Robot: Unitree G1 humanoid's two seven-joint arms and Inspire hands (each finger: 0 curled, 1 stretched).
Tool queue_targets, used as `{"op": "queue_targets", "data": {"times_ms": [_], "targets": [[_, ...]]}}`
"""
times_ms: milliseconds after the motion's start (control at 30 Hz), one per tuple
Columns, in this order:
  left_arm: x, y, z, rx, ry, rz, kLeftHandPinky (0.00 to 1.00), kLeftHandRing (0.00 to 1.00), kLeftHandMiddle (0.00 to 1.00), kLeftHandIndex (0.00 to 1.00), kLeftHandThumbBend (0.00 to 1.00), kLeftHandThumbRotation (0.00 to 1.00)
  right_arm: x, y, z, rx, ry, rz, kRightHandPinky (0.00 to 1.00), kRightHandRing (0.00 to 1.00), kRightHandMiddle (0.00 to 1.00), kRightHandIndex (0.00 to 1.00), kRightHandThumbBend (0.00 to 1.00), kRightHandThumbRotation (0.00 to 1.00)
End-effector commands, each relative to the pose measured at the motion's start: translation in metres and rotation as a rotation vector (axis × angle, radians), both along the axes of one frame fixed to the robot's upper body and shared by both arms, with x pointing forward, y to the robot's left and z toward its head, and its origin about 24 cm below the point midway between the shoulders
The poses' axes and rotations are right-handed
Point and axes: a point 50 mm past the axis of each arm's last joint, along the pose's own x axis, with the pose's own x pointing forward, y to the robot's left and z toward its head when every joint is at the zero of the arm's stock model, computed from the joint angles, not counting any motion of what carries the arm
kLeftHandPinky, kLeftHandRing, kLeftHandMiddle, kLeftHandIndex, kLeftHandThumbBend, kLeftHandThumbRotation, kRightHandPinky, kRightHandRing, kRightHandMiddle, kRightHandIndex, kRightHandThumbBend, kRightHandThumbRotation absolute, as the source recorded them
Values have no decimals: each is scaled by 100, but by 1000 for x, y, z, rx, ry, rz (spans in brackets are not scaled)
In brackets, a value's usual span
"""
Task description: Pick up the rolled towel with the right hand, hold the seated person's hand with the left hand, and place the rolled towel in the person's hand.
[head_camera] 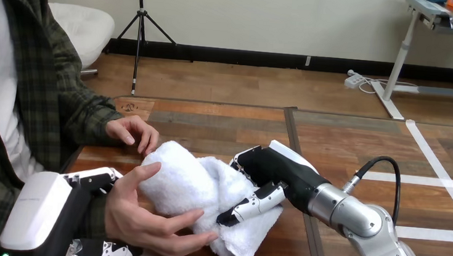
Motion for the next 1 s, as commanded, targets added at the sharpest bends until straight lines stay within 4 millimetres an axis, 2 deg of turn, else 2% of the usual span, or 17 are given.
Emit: {"op": "queue_targets", "data": {"times_ms": [0, 967], "targets": [[7, -11, 7, -32, -41, -40, 39, 43, 47, 51, 96, 0, 16, 16, 35, 34, -129, 46, 24, 29, 37, 41, 87, 0], [19, -18, -6, -67, -31, -34, 42, 46, 50, 53, 91, 0, 9, 48, 43, 84, -144, 124, 23, 28, 36, 41, 87, 0]]}}
